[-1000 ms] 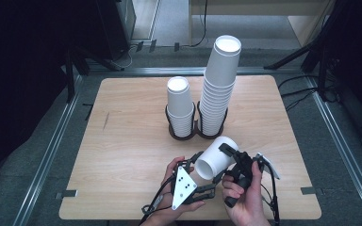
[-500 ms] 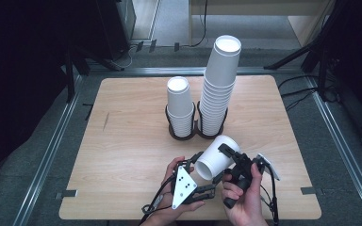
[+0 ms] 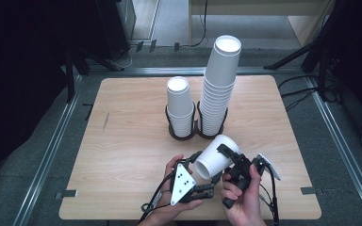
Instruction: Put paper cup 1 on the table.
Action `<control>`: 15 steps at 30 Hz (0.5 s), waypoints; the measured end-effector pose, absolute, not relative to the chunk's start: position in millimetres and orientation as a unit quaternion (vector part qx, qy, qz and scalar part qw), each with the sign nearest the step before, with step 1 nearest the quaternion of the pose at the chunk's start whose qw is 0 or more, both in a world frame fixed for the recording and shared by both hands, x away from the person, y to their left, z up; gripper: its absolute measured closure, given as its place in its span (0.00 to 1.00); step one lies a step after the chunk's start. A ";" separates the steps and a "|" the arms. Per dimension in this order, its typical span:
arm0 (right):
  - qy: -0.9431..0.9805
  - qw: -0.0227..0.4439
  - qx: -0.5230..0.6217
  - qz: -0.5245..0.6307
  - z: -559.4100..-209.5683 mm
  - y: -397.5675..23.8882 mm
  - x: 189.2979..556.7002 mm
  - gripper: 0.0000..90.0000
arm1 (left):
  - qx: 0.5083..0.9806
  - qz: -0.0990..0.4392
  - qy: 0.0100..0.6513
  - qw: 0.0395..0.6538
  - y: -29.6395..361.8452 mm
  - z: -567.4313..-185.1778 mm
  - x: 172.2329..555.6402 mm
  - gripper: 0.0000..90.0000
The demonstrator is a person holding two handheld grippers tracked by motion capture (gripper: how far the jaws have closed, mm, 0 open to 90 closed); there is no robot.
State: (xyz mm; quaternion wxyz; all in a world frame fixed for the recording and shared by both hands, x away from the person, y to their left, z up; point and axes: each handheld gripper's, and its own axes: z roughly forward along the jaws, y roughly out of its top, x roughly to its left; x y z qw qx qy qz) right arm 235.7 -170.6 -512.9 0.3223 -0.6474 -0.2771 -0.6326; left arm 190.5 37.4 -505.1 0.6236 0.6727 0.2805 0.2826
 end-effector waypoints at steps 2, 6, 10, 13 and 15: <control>-0.279 0.308 -0.649 -0.638 -513.3 -171.9 235.8 0.19 | 0.681 0.289 0.287 0.608 37.5 -504.2 191.0 0.13; -0.276 0.300 -0.650 -0.641 -511.9 -173.7 235.4 0.19 | 0.697 0.257 0.305 0.596 40.2 -500.8 193.8 0.09; -0.274 0.276 -0.652 -0.650 -506.1 -179.0 234.6 0.19 | 0.703 0.217 0.307 0.603 44.0 -497.6 195.6 0.03; -0.281 0.244 -0.654 -0.659 -501.9 -185.4 235.8 0.19 | 0.702 0.208 0.309 0.606 45.1 -496.4 195.9 0.02; -0.284 0.214 -0.659 -0.663 -499.0 -191.5 236.8 0.19 | 0.704 0.205 0.310 0.605 46.0 -496.2 196.2 0.01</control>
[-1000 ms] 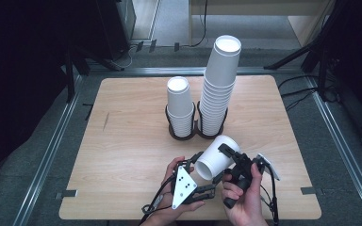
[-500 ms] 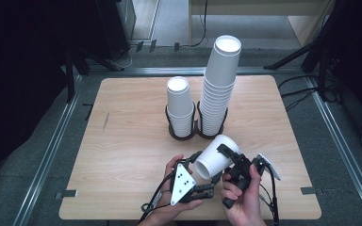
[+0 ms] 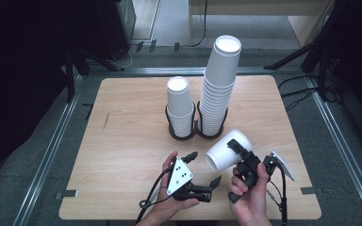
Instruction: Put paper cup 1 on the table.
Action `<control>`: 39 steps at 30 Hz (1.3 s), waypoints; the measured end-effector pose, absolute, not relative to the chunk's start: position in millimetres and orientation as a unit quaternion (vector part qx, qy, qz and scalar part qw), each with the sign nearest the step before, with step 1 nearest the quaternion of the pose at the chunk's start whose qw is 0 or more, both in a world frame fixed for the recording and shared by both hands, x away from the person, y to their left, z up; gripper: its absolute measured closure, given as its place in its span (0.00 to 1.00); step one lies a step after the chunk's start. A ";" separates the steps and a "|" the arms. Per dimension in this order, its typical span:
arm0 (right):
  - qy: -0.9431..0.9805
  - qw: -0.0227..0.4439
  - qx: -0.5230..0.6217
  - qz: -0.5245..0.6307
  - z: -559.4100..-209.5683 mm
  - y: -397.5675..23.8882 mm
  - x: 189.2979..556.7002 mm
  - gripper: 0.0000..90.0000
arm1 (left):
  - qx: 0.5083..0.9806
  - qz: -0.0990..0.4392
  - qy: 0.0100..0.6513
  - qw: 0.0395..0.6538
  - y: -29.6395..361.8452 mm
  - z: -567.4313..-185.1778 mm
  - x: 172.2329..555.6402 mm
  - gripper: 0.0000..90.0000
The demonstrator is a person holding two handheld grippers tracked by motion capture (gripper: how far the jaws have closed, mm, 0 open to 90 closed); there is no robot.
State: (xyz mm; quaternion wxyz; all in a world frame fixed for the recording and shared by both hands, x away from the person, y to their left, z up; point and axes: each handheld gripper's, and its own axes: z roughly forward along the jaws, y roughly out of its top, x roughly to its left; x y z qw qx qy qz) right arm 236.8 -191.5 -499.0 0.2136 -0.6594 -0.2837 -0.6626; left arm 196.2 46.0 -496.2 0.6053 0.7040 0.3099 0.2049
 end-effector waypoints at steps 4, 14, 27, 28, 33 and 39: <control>-0.291 0.177 -0.660 -0.669 -494.5 -201.3 239.3 0.19 | 0.708 0.201 0.315 0.600 48.1 -497.0 198.4 0.01; -0.329 0.072 -0.635 -0.696 -479.3 -218.2 242.4 0.19 | 0.713 0.197 0.324 0.590 50.4 -499.3 202.2 0.01; -0.370 0.007 -0.619 -0.692 -472.7 -219.7 243.5 0.18 | 0.712 0.199 0.328 0.589 50.8 -499.4 202.8 0.01; -0.376 -0.002 -0.616 -0.692 -471.9 -220.0 243.5 0.19 | 0.712 0.199 0.328 0.588 50.9 -499.4 202.9 0.01; -0.389 -0.061 -0.601 -0.696 -469.6 -223.5 244.0 0.19 | 0.711 0.203 0.332 0.586 52.6 -499.3 203.8 0.01; -0.408 -0.134 -0.586 -0.687 -467.4 -226.7 245.9 0.19 | 0.712 0.202 0.335 0.584 53.0 -500.6 205.3 0.01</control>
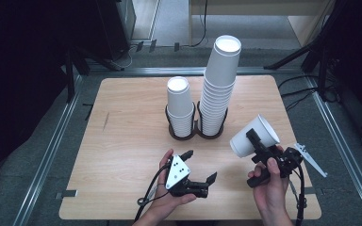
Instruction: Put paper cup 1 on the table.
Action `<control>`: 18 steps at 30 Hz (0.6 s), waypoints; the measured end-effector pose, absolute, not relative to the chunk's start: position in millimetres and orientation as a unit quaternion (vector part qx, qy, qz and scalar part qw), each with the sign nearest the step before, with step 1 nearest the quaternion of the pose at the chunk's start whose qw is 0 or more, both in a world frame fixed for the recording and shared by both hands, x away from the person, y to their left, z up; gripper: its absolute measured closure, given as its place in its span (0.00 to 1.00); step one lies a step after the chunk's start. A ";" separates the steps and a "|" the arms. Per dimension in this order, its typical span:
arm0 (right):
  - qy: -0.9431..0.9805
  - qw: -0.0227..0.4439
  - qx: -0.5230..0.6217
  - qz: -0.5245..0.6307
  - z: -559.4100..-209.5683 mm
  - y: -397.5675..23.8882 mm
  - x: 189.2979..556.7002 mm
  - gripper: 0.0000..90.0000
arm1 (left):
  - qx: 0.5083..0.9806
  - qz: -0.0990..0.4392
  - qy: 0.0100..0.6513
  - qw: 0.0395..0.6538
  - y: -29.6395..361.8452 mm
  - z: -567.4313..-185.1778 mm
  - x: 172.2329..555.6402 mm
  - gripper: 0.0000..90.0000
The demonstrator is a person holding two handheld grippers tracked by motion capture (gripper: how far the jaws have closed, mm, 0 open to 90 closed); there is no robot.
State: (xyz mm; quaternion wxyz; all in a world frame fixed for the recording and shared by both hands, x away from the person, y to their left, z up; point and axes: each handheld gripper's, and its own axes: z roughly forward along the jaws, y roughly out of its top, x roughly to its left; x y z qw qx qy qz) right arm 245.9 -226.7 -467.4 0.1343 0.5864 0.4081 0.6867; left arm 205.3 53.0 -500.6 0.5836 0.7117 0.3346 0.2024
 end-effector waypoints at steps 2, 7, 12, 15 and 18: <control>0.415 0.159 0.579 0.684 -465.5 -227.4 245.8 0.19 | 0.713 0.202 0.335 0.583 53.0 -500.9 205.5 0.02; 0.446 0.263 0.548 0.657 -461.5 -227.3 245.6 0.19 | 0.713 0.203 0.335 0.582 53.1 -501.0 205.7 0.02; 0.473 0.322 0.520 0.634 -461.0 -226.9 246.5 0.19 | 0.713 0.203 0.336 0.581 53.4 -501.4 205.9 0.01; 0.493 0.359 0.498 0.616 -462.7 -225.3 247.6 0.19 | 0.712 0.203 0.337 0.582 53.9 -501.3 206.1 0.02; 0.516 0.400 0.474 0.591 -467.7 -223.1 250.5 0.19 | 0.710 0.203 0.339 0.583 54.4 -501.3 206.4 0.02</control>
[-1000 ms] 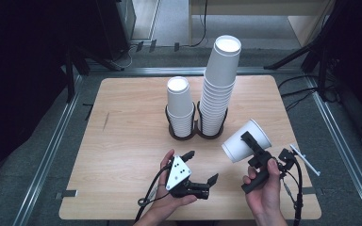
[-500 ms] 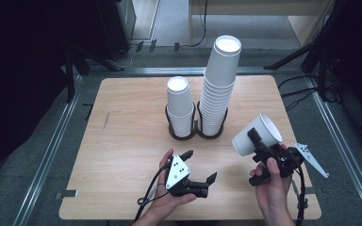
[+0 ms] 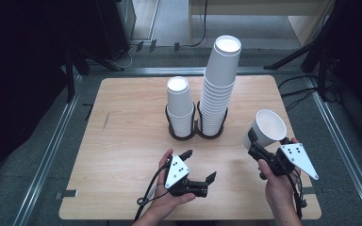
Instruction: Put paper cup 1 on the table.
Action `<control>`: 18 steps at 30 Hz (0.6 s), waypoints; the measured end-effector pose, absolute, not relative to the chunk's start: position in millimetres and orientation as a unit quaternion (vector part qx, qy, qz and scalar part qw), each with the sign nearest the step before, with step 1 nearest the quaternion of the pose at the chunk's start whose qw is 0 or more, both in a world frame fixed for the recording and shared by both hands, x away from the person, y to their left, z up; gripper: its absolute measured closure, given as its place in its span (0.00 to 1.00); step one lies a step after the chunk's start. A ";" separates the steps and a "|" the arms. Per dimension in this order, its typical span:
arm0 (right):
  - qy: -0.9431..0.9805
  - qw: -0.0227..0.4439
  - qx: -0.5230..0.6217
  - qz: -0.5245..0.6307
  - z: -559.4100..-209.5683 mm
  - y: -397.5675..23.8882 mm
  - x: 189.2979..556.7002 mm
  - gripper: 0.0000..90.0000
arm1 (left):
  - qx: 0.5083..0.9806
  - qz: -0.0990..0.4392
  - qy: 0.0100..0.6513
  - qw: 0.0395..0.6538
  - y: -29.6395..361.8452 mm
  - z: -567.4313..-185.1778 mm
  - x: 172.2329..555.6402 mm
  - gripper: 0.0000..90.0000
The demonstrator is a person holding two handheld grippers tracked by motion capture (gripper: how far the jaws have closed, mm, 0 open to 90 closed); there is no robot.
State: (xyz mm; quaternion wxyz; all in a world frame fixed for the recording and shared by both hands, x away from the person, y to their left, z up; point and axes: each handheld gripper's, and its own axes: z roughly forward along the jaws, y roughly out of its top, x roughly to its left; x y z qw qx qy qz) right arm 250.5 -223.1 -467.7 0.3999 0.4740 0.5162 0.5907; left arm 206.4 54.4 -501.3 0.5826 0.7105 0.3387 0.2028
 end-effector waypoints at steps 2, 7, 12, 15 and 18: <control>0.520 0.406 0.469 0.587 -469.0 -223.1 251.4 0.19 | 0.711 0.203 0.339 0.582 55.0 -501.3 206.8 0.02; 0.535 0.430 0.449 0.572 -477.7 -224.6 257.1 0.18 | 0.710 0.202 0.341 0.582 55.8 -501.8 207.6 0.02; 0.552 0.449 0.433 0.552 -491.6 -230.5 267.2 0.18 | 0.710 0.201 0.342 0.582 55.7 -502.5 208.1 0.02; 0.560 0.456 0.433 0.539 -497.2 -233.9 271.2 0.18 | 0.711 0.202 0.342 0.580 55.7 -503.0 208.2 0.02; 0.562 0.458 0.439 0.531 -504.5 -240.2 276.3 0.18 | 0.711 0.201 0.341 0.581 55.1 -503.4 208.0 0.01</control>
